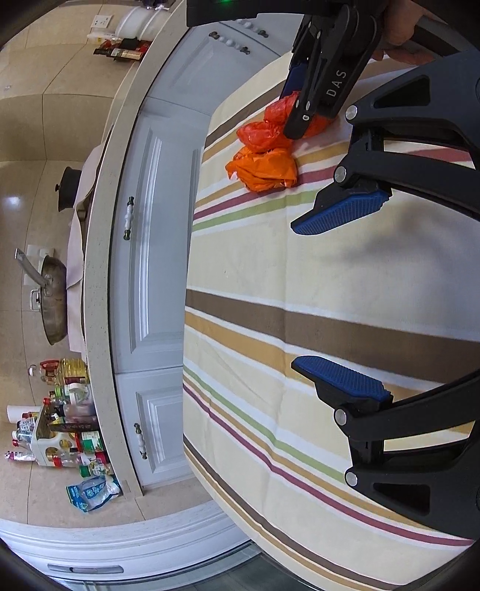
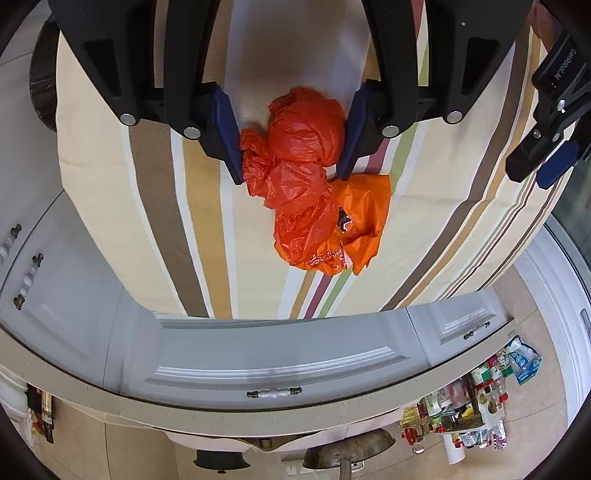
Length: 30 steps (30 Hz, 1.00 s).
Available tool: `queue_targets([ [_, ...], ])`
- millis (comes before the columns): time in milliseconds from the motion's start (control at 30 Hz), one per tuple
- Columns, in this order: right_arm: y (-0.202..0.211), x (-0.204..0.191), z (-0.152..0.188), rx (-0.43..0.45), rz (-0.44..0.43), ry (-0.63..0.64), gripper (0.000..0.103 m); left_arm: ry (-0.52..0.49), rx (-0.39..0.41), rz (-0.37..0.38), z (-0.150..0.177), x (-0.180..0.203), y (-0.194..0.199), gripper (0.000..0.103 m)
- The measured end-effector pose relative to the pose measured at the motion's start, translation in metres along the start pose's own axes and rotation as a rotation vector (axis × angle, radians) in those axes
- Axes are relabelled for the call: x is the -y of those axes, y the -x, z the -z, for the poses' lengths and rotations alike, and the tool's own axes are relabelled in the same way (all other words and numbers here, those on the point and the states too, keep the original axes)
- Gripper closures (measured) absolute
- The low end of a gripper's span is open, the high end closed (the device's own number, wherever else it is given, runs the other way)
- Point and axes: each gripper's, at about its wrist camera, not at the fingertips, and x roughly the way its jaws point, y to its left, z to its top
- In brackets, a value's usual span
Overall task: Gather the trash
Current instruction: 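Grasp the red plastic bag with the right gripper while the left grasps the orange bag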
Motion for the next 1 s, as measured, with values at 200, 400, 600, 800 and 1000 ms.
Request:
queue_targets([
  [200, 0.011, 0.018, -0.002, 0.042, 0.020, -0.033, 0.056, -0.003, -0.022, 0.052, -0.006, 0.020, -0.007, 0.037],
  [400, 0.023, 0.046, -0.003, 0.073, 0.073, -0.061, 0.056, -0.036, -0.042, 0.087, -0.013, 0.051, -0.021, 0.037],
  [600, 0.025, 0.068, -0.005, 0.077, 0.113, -0.067, 0.056, -0.078, -0.064, 0.094, -0.019, 0.080, -0.038, 0.037],
  [800, 0.026, 0.084, -0.006, 0.081, 0.113, -0.080, 0.056, -0.103, -0.091, 0.073, -0.026, 0.100, -0.060, 0.037],
  [1000, 0.027, 0.090, -0.005, 0.086, 0.112, -0.078, 0.056, -0.096, -0.105, 0.080, -0.028, 0.106, -0.074, 0.052],
])
